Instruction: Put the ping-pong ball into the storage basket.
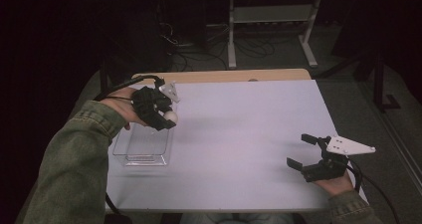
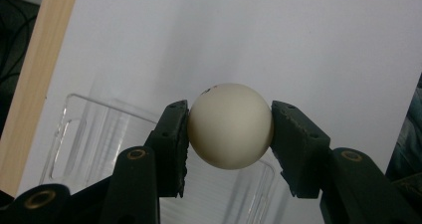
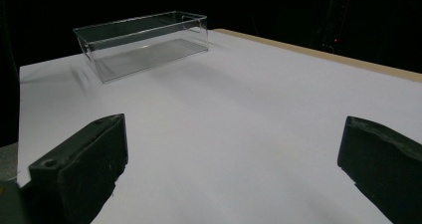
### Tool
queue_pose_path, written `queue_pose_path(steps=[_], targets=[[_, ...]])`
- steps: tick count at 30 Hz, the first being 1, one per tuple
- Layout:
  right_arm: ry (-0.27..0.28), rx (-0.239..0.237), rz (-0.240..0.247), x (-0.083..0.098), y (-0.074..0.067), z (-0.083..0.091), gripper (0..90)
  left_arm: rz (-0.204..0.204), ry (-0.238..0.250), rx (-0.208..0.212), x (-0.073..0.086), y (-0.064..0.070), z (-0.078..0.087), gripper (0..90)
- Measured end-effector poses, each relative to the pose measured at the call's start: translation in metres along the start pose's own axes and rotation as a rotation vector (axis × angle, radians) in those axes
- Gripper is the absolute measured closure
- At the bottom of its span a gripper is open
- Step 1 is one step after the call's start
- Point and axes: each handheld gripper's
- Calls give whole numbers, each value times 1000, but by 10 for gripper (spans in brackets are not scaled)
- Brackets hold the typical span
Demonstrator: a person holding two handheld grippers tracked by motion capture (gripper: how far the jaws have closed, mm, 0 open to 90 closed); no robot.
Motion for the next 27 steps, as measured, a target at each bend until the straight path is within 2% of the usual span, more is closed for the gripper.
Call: queue_pose_path(steps=[11, 17, 27], targets=[[0, -3, -1, 0, 0, 0, 0, 29, -9, -15, 14, -1, 8, 510], [-1, -12, -1, 0, 0, -1, 0, 21, -14, -14, 19, 0, 12, 510], [0, -10, 1, 1, 1, -1, 0, 43, -10, -22, 29, -1, 14, 510]])
Point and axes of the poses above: each handheld gripper's, and its own axes: z roughly backward along the jaws, x roughly out of its underside, y roughly to its right, and after that the axes turned 9 degrees about y, right-handed
